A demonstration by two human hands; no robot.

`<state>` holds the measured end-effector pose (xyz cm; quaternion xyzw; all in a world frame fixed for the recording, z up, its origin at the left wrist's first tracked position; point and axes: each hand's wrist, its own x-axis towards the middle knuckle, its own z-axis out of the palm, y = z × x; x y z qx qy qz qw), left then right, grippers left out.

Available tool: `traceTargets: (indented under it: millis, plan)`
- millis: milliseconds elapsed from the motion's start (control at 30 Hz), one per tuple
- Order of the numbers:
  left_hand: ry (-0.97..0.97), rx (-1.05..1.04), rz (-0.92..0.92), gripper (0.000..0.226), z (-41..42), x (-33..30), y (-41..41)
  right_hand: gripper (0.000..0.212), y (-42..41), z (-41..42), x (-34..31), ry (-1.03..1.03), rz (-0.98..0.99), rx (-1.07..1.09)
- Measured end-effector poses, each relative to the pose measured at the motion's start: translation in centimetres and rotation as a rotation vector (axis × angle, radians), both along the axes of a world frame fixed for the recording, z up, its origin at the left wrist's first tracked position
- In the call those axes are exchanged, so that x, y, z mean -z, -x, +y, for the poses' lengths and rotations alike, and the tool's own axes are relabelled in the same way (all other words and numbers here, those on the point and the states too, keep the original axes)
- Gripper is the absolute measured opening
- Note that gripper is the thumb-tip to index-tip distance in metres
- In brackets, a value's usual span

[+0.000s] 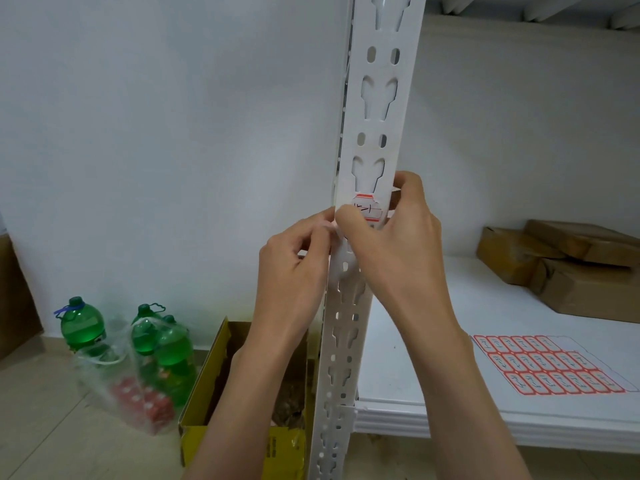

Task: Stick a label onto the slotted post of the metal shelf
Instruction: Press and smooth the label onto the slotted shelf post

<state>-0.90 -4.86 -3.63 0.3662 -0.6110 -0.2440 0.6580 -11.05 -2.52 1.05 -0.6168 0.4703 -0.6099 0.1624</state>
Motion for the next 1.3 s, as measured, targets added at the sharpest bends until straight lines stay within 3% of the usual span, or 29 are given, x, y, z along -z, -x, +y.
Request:
traceTargets:
  millis: [133,300,600,800,1000,1200,1300]
  plan:
    - [0.123,-0.123,0.035,0.032,0.8,-0.6,-0.1,0.035,0.6,-0.4,0.5,0.092,-0.132,-0.034]
    - [0.31,-0.286,-0.017,0.027,1.0,-0.9,-0.1,0.022,1.9,-0.7,1.4,0.24,-0.318,0.072]
    - [0.371,-0.303,-0.086,0.023,0.9,-1.0,-0.2,0.02,4.4,-0.7,2.3,0.148,-0.436,-0.048]
    - [0.504,-0.394,-0.212,0.018,0.7,-1.0,0.2,0.019,4.8,-1.0,2.7,0.099,-0.39,-0.099]
    - [0.503,-0.383,-0.203,0.015,0.8,-0.9,0.4,0.011,5.7,-2.3,4.1,-0.026,-0.38,-0.049]
    - [0.495,-0.381,-0.203,0.015,0.7,-0.7,0.3,0.017,7.6,-4.5,8.2,-0.242,-0.054,0.163]
    - [0.504,-0.375,-0.194,0.016,0.7,-0.6,0.3,0.027,8.6,-5.7,10.6,-0.393,-0.002,0.265]
